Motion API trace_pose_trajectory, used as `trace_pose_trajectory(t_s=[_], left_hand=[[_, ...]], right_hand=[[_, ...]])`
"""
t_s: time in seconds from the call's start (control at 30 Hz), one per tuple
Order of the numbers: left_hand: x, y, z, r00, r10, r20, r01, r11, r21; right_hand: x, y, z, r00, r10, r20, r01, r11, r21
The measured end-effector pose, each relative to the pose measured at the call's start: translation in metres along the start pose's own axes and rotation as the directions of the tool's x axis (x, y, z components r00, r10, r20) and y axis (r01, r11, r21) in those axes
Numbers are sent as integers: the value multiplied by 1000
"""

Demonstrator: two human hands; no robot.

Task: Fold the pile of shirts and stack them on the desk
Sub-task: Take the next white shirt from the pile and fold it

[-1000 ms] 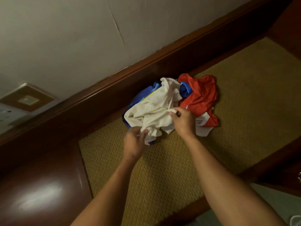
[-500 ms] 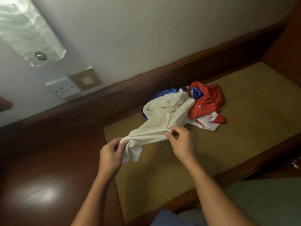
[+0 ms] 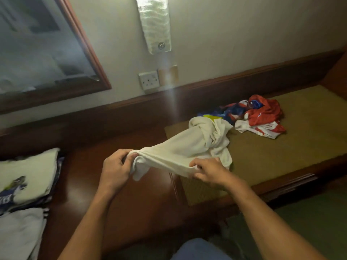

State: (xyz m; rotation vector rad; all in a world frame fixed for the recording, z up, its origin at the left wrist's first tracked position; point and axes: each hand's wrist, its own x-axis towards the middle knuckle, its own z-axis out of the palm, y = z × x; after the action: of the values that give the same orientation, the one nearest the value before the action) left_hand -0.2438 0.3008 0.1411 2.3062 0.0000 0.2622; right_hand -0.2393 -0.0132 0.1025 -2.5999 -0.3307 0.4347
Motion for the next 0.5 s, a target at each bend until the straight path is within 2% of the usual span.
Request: trace_pose_trajectory(t_s=[0.07, 0.1, 0.2, 0.33, 0.43, 0.5], left_hand=[[-10, -8, -23, 999, -20, -46, 20, 1000, -2], [-13, -12, -34, 997, -31, -77, 32, 999, 4], [-18, -27, -63, 987, -41, -154, 54, 995, 81], [-18, -40, -91, 948, -79, -309, 121, 985, 120], [-14, -48, -106, 951, -64, -301, 127, 972, 195], [-12, -50, -121, 939, -59, -339, 141, 964, 224]], right_hand=[[-3, -17, 6, 999, -38, 17, 42, 969, -242], [-6, -21, 7, 999, -41, 1, 40, 959, -279], [-10, -21, 2, 991, -7, -136, -15, 986, -166], [-3, -28, -16, 971, -4, -239, -29, 990, -138], [6, -37, -25, 956, -43, -290, 2, 990, -138], [12, -43, -33, 936, -67, -347, 75, 997, 9]])
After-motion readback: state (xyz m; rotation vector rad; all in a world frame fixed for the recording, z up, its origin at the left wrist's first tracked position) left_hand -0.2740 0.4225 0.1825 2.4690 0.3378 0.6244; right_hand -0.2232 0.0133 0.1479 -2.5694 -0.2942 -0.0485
